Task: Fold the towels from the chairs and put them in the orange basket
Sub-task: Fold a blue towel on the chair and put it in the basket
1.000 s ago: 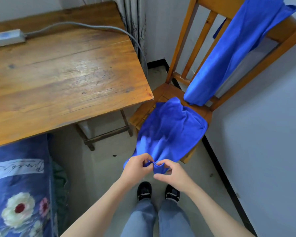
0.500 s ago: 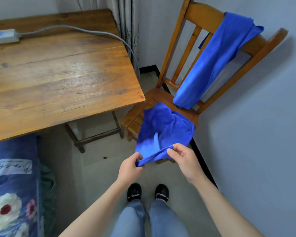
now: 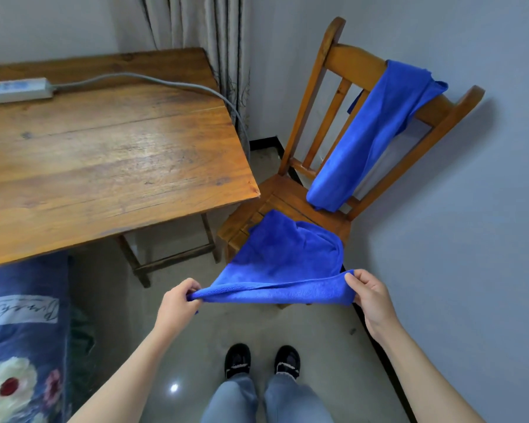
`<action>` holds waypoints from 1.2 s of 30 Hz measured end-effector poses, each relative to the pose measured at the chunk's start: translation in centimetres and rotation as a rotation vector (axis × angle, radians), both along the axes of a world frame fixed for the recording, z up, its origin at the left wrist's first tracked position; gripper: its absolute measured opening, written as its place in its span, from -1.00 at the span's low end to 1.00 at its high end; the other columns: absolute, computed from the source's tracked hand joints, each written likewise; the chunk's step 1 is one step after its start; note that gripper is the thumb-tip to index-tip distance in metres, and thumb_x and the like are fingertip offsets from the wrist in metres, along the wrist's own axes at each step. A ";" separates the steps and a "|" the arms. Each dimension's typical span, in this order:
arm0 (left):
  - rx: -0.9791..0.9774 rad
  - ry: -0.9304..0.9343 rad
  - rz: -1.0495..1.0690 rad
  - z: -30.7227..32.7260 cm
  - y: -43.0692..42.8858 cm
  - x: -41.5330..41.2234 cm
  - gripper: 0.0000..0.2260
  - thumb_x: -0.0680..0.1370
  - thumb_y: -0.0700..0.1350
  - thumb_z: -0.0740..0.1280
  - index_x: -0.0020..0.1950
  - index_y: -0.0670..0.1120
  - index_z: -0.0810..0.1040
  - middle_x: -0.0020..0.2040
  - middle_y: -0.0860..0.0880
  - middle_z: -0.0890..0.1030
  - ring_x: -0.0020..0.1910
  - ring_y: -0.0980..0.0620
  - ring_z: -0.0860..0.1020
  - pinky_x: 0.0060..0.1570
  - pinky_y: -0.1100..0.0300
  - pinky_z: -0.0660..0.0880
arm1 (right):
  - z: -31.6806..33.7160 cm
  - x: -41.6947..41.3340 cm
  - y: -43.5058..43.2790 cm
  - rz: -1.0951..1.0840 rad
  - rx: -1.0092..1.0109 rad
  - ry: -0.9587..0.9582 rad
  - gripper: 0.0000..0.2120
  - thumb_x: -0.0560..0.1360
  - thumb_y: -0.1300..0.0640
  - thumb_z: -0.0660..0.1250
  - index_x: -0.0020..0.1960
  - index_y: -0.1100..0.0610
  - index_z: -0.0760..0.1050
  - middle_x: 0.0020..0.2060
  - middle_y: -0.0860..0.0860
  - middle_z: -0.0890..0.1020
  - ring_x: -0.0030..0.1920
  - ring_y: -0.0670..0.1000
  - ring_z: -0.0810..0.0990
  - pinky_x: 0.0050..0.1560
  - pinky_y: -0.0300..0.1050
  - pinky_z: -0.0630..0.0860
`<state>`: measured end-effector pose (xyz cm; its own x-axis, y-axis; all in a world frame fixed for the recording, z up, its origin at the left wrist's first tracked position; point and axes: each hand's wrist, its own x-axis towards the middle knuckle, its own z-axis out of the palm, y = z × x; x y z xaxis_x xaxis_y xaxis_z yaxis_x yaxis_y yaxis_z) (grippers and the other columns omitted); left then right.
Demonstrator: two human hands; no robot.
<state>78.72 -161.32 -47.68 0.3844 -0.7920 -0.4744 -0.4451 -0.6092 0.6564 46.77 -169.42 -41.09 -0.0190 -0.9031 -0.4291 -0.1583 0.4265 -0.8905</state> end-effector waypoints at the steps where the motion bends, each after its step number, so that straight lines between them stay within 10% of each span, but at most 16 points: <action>1: 0.001 -0.094 -0.034 0.2 0.1 0.3 -0.76 0.40 -0.33 0.31 -0.28 0.01 0.41 -0.32 -0.01 0.55 -0.30 -0.09 0.51 -0.30 0.11 0.42 | -0.1 0.1 0.1 -0.001 0.009 0.015 -0.87 0.47 0.17 0.28 -0.23 0.20 0.44 -0.28 0.12 0.42 -0.20 0.08 0.33 -0.19 -0.10 0.26; 7: -0.139 -0.482 0.011 2.5 -1.5 1.3 -0.81 0.36 -0.36 0.30 -0.06 -0.19 0.53 -0.14 -0.17 0.58 -0.06 -0.18 0.52 -0.21 0.01 0.41 | 1.2 0.8 -2.6 -0.250 -0.099 -0.021 -0.74 0.56 0.26 0.19 -0.30 0.09 0.41 -0.52 -0.16 0.50 -0.38 -0.17 0.42 -0.29 -0.29 0.36; 13: -0.249 -0.188 0.054 6.8 -8.5 1.4 -0.84 0.50 -0.31 0.18 -0.14 -0.10 0.50 -0.14 -0.15 0.60 -0.13 -0.17 0.53 -0.17 0.09 0.40 | 6.3 -1.3 -8.6 -0.424 -0.256 -0.055 -0.74 0.58 0.20 0.17 -0.28 0.03 0.40 -0.53 -0.19 0.51 -0.29 -0.09 0.39 -0.18 -0.19 0.34; 25: -0.439 0.260 -0.588 13.1 -15.2 -14.3 -0.52 0.52 -0.18 0.31 0.43 -0.05 0.31 0.38 0.01 0.40 0.34 0.06 0.34 0.26 0.29 0.25 | 12.9 2.2 -10.7 0.314 -0.269 0.072 -0.76 0.56 0.29 0.19 -0.24 0.11 0.48 -0.38 -0.01 0.52 -0.32 -0.11 0.46 -0.22 -0.34 0.43; 32: -0.465 0.297 -0.709 14.4 -17.5 -15.6 -0.81 0.45 -0.18 0.29 0.02 -0.13 0.61 -0.12 0.00 0.62 -0.10 0.09 0.46 0.07 0.12 0.43 | 15.1 0.5 -11.3 0.402 -0.194 0.036 -0.78 0.55 0.34 0.17 -0.23 0.19 0.47 -0.46 -0.09 0.58 -0.38 -0.15 0.55 -0.26 -0.35 0.49; 36: -0.430 0.287 -0.676 13.7 -17.6 -15.7 -0.64 0.40 0.06 0.27 0.17 0.03 0.52 -0.27 0.10 0.41 -0.08 0.00 0.41 0.08 0.00 0.42 | 15.6 0.2 -11.7 0.424 -0.188 0.003 -0.77 0.56 0.35 0.15 -0.23 0.20 0.46 -0.47 -0.11 0.56 -0.39 -0.18 0.52 -0.28 -0.38 0.46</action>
<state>63.02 -178.91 -33.97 -0.3256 -0.9416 -0.0862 -0.4044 0.0563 0.9128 46.95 -181.09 -25.51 0.3679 -0.8933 -0.2581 -0.2871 0.1549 -0.9453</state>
